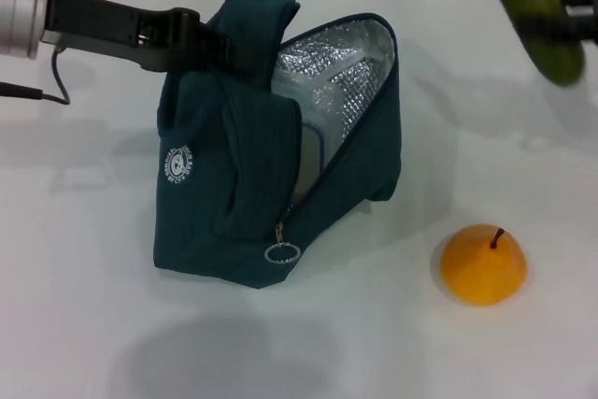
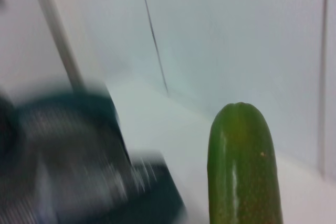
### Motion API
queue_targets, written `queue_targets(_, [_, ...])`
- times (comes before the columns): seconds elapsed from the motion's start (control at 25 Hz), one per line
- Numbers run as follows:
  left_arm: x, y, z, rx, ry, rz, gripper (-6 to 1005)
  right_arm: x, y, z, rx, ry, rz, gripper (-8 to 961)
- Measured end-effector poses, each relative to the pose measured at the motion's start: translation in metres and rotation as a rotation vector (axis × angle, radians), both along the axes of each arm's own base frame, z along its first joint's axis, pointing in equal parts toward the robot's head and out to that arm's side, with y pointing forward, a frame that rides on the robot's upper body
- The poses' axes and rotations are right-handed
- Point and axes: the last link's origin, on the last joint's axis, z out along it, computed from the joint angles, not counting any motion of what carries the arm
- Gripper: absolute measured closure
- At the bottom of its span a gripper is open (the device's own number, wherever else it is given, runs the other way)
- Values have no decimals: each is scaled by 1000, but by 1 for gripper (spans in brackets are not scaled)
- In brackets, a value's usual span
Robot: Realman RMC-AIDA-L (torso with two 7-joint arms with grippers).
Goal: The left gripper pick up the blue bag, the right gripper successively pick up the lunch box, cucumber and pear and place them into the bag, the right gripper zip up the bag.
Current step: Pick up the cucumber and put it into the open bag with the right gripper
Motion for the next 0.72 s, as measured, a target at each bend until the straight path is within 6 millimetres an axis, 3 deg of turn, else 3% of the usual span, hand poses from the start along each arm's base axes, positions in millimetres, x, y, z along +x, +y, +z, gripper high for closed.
queue_targets(0.28, [0, -1, -2, -3, -1, -2, 959, -20, -16, -16, 21, 337, 87, 379])
queue_targets(0.48, [0, -1, -2, -3, 1, -9, 959, -33, -21, -51, -21, 525, 152, 377])
queue_targets(0.72, [0, -1, -3, 1, 7, -29, 959, -47, -21, -85, -50, 593, 190, 375])
